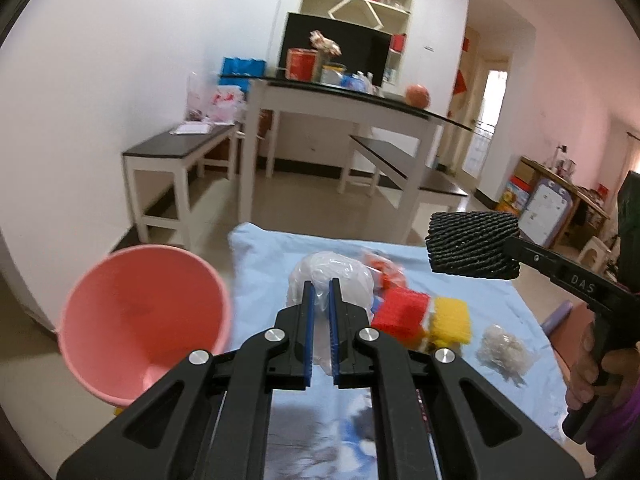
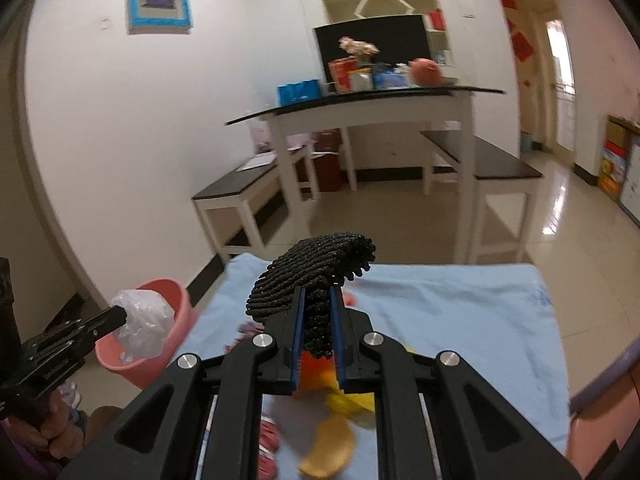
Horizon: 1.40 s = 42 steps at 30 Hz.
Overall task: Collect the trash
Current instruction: 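Carry both held items over the pink bucket and open both grippers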
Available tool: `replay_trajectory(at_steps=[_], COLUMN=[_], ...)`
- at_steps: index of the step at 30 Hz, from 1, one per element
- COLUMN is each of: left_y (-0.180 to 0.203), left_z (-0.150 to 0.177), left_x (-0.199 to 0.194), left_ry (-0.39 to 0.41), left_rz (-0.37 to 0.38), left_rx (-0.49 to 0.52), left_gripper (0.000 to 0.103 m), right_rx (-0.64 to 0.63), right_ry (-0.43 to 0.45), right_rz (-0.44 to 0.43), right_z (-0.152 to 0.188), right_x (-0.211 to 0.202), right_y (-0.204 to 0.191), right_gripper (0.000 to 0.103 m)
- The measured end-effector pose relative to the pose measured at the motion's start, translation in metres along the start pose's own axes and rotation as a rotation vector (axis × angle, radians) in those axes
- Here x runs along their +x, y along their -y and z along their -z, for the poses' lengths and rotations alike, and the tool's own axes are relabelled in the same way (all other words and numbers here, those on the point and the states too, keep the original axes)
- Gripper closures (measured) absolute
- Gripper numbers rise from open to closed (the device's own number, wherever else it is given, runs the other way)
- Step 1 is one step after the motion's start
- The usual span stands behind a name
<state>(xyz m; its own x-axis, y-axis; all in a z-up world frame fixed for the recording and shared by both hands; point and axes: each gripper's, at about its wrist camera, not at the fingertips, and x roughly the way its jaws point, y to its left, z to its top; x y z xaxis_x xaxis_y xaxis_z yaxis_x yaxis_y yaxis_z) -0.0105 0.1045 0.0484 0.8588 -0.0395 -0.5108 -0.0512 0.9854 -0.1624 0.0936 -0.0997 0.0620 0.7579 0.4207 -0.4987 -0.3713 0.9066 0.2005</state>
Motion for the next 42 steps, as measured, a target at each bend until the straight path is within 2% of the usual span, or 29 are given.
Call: replay_trajectory(at_steps=[11,20,26,34,36,38,40,42], left_y=[-0.063,-0.111,-0.129,-0.138,-0.140,-0.139,-0.139,-0.139], left_z=[-0.001,0.012,0.023,0.035,0.036,0.035,0.035,0.035], left_x=[-0.017,-0.002,0.007,0.014,0.015,0.016,0.014,0.012], left_ry=[0.034,-0.025,-0.068,-0.101,-0.112,-0.116,-0.110,-0.104], left_rz=[-0.167,-0.258,-0.290,-0.326,-0.330,-0.333,-0.341,-0.339], left_rx=[-0.083,-0.165,-0.193,-0.205,-0.213,-0.217,-0.215,-0.214], left_gripper=[0.097,0.097,0.097,0.096,0.091,0.074,0.065,0.065], right_rx=[-0.158,-0.276,-0.329,-0.339,-0.340,-0.337,-0.336,-0.333], right_ry=[-0.047,-0.124,-0.187,-0.230,-0.239,-0.247,-0.247,-0.248], right_rz=[-0.177,-0.252,-0.259,-0.257,-0.259,-0.263,-0.269,-0.273], right_z=[-0.015,0.002,0.018,0.034,0.035,0.036,0.037,0.037], right_x=[0.057,0.110,0.138,0.152,0.155,0.158,0.158,0.158], right_y=[-0.112,-0.193,-0.224,-0.233,-0.236,-0.236,-0.236,-0.236], right_gripper=[0.091,0.091,0.091,0.090,0.082,0.073,0.068,0.066])
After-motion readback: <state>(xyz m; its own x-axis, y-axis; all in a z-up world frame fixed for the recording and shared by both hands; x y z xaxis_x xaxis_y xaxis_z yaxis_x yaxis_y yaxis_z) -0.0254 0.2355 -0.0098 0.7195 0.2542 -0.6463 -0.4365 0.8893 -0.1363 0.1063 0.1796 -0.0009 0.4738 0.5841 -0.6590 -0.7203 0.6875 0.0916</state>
